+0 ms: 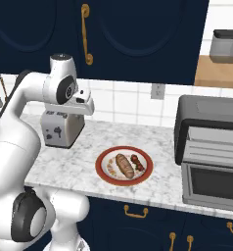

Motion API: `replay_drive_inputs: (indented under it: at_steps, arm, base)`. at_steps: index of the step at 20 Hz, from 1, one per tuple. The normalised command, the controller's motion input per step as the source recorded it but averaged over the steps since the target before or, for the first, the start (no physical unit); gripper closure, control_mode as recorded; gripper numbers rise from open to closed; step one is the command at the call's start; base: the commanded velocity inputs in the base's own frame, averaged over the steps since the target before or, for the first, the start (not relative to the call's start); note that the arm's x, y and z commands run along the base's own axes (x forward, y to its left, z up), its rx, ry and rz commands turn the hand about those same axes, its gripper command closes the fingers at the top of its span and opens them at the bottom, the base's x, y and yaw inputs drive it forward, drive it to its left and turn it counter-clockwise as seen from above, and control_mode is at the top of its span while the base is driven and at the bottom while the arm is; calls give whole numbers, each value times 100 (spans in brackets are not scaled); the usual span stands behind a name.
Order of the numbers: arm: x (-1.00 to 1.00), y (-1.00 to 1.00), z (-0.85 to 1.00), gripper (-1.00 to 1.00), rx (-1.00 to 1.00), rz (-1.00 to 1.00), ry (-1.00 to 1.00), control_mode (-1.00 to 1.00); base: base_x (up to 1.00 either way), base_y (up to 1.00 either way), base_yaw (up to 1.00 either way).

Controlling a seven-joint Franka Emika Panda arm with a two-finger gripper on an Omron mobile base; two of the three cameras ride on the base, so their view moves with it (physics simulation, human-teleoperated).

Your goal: Pick up the kebab skewer and baguette bread, and place them inside the toaster oven. Close the toaster oven door and start by setting the timer.

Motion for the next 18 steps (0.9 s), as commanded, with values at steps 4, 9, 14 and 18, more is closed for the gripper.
replay_drive_inputs:
  at_steps: [4, 9, 14, 18]
  arm:
    - [0, 0, 0, -100, 0, 0, 0, 100]
    - [0, 0, 0, -100, 0, 0, 0, 100]
    - [0, 0, 0, -100, 0, 0, 0, 100]
    - [0, 0, 0, -100, 0, 0, 0, 100]
  base:
    - [0, 0, 0]
    - [-12, -16, -4]
    - [0, -73, -1]
    - [0, -93, 0]
